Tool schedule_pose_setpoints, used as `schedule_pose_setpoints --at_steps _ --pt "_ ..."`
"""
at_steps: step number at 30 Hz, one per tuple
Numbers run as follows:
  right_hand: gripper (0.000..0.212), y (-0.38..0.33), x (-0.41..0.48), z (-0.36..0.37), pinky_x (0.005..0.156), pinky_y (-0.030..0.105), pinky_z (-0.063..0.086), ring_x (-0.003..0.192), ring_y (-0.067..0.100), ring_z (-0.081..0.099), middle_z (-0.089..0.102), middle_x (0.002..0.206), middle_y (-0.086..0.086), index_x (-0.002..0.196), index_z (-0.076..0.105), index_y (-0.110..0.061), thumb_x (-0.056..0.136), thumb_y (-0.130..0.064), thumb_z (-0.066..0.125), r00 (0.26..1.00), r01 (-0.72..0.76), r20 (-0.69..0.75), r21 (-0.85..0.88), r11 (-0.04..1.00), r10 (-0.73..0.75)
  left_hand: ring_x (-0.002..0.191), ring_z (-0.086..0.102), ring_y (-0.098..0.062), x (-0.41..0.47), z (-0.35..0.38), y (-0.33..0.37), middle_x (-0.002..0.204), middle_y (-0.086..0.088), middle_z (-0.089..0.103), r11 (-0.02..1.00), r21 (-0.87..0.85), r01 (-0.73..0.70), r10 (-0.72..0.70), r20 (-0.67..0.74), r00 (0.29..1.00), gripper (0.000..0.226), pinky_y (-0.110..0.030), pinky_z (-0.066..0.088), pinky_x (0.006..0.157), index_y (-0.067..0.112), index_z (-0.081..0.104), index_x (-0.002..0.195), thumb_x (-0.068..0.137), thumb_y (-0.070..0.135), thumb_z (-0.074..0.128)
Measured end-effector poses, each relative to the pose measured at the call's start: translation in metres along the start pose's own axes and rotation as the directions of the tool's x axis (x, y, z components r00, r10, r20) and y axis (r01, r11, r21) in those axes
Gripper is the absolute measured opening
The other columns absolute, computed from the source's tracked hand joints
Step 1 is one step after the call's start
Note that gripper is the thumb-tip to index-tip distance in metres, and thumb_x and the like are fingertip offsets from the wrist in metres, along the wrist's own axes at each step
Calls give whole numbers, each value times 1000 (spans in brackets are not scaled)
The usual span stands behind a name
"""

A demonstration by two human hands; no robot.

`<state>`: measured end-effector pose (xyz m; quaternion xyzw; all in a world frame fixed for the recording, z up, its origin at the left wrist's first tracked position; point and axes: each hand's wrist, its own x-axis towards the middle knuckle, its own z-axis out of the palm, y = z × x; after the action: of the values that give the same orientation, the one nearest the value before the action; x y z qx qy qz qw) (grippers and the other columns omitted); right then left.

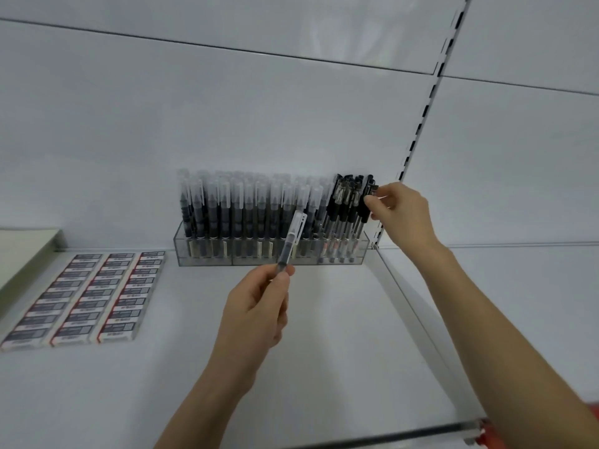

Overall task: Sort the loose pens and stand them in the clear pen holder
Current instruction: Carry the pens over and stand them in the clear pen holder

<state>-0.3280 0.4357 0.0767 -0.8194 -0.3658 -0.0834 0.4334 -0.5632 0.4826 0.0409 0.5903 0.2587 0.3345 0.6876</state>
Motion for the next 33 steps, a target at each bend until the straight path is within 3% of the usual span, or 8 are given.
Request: schedule_pose_setpoints --at_steps 2,5,11,16,19,23,28,33 --pt "34 -3 -8 -7 77 28 44 84 16 60 64 92 1 114 57 -9 88 -31 60 996 -46 -74 60 997 51 41 32 -7 -1 -1 0 51 4 43 1000 20 -23 23 9 1000 14 -18 23 38 8 61 90 92 12 48" --pt "9 -18 -34 -11 70 29 54 69 11 65 69 73 -3 84 65 -16 88 -22 59 989 -43 -113 410 911 98 42 35 -8 -1 1 0 51 6 47 997 47 -54 53 26 998 14 -17 29 38 14 62 90 91 11 49" --pt "16 -49 -80 -4 63 20 53 73 12 70 74 75 -1 86 69 -16 80 -28 61 940 -253 342 651 716 22 41 40 -7 0 7 -2 52 7 53 981 153 -122 101 136 986 16 -16 34 39 18 63 93 92 9 50" --pt "5 -53 -82 3 57 17 52 65 10 69 73 73 0 78 64 -15 81 -15 60 900 -337 436 705 624 -6 52 52 -4 4 4 -4 62 9 60 913 355 -202 134 207 969 21 -15 44 51 32 59 86 92 14 49" --pt "6 -54 -69 -2 57 20 55 58 9 66 71 64 0 80 62 -9 85 -7 59 947 -277 318 736 618 45 96 56 -1 5 -7 -9 100 20 60 705 665 -245 107 241 965 17 -15 39 83 37 53 107 94 31 44" --pt "9 -48 -41 -10 60 23 56 59 13 67 69 67 4 79 60 -16 86 -12 62 992 -97 8 667 738 123 144 5 -18 10 -31 -29 156 0 9 61 984 -168 -112 174 978 65 -36 9 115 22 11 147 92 58 15" --pt "11 -49 -21 -2 76 38 57 69 17 68 66 69 -4 80 56 -27 86 -19 61 987 48 -159 483 874 33 144 -5 -24 8 -35 -40 157 -6 -2 3 994 -114 -202 112 973 57 -50 3 114 23 11 146 96 49 18" --pt "5 -52 -14 14 75 30 53 73 14 65 64 69 -5 85 56 -24 88 -22 60 988 120 -137 373 920 -73 144 -5 -23 8 -36 -39 157 -4 -3 -8 992 -123 -186 120 975 56 -49 3 115 23 11 146 97 48 17"
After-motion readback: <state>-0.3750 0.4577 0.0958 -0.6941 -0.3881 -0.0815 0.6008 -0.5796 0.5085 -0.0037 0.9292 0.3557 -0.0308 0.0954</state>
